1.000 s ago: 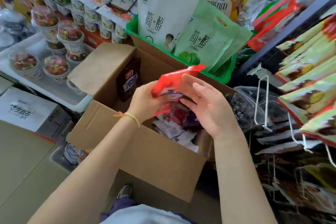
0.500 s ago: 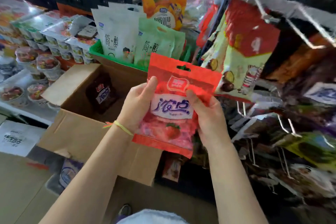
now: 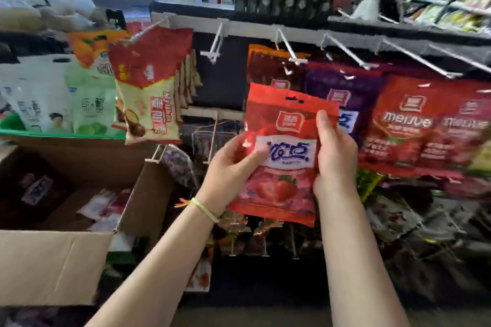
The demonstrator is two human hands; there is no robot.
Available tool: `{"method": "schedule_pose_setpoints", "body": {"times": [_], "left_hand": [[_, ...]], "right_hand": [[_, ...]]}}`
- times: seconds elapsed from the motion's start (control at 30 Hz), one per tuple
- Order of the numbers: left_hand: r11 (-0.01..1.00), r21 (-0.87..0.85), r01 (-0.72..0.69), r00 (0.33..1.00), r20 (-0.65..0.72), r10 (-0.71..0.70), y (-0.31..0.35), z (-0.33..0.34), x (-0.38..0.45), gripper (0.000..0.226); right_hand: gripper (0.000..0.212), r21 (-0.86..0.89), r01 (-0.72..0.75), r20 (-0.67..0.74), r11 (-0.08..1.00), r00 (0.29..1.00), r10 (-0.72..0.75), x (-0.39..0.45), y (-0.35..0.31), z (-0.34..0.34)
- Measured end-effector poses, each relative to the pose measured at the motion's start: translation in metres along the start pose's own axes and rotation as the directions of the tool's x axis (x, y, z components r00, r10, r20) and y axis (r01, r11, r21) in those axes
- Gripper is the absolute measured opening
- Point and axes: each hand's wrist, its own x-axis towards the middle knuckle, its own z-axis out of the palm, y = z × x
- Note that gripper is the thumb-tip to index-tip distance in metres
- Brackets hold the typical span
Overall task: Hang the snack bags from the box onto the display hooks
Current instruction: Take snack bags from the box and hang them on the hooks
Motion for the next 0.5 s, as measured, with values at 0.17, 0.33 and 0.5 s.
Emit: {"method": "schedule_pose_setpoints", "body": {"times": [0.17,0.33,0.5], "left_hand": [[0.999,0.045,-0.010,0.999,-0.033,0.011,0.000,0.036,0.014,0.032],[0.998,-0.016,0.064,0.993,-0.103,-0.066,0.003,0.042,0.028,0.026],[0.995,-0.039,0.087,0.986,-0.140,-0.091,0.001,0.042,0.034,0.024]], "right_hand": [[0.033,-0.010,0.094,0.018,0.996,0.995,-0.094,0.051,-0.023,-0.010],[0.039,-0.039,0.108,0.130,0.993,0.986,-0.102,0.069,-0.029,0.008],[0.021,-0.037,0.091,0.175,0.995,0.981,-0.083,0.081,-0.021,0.018]]}}
